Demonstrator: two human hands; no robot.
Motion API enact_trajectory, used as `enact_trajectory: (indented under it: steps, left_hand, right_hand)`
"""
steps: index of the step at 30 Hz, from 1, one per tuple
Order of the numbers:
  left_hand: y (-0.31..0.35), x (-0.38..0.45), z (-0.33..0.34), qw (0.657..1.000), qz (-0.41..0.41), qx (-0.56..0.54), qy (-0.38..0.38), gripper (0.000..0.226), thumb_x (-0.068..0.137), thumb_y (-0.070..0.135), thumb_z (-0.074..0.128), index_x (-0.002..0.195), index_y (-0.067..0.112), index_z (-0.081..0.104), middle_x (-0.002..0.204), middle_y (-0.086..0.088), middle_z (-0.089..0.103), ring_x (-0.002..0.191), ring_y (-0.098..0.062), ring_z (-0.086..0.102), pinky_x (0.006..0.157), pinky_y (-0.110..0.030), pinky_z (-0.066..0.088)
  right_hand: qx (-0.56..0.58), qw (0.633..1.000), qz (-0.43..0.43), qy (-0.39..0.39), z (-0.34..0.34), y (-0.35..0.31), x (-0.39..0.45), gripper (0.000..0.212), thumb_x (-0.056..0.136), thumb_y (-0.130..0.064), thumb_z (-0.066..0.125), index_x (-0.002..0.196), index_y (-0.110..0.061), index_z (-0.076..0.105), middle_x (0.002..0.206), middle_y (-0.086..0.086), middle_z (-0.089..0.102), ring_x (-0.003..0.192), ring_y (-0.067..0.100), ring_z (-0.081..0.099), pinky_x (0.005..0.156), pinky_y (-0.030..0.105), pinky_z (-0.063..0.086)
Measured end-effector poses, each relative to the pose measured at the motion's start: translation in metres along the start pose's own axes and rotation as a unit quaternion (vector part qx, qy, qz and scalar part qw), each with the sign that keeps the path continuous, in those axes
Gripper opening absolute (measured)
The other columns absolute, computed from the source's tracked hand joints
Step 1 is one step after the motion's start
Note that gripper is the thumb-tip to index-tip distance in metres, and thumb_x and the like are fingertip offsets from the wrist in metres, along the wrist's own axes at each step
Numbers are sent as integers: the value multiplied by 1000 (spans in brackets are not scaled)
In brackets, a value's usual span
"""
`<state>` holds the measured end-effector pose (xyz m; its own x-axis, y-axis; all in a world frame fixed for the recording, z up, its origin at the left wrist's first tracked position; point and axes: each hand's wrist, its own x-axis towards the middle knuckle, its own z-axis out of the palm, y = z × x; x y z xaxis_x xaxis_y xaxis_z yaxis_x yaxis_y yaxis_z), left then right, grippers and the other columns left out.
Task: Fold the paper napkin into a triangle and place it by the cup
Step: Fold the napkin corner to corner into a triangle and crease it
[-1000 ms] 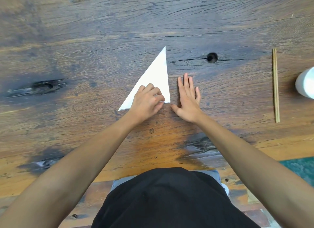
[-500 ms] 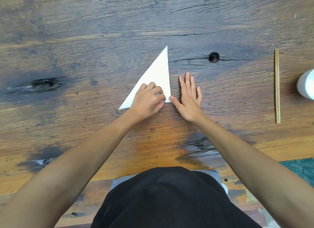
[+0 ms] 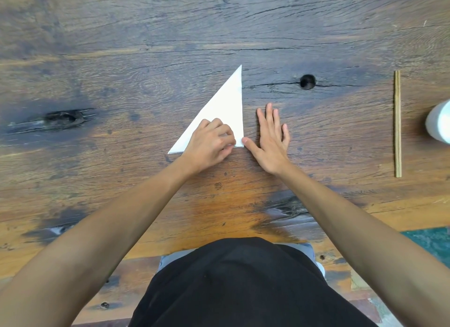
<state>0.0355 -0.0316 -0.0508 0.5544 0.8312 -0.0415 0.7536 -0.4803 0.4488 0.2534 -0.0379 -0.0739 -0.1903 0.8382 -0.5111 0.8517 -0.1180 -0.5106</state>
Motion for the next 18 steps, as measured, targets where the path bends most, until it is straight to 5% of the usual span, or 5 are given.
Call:
enact_trajectory:
  steps: [18]
  left_hand:
    - [-5, -5, 6, 999, 22, 1, 28, 8, 91, 23, 64, 87, 19, 69, 98, 6, 70, 89, -24, 63, 73, -42, 47]
  right_hand:
    - [2, 1000, 0, -5, 1, 2, 2, 89, 99, -69, 40, 166, -32, -6, 171, -10, -24, 153, 4, -30, 121, 41, -17]
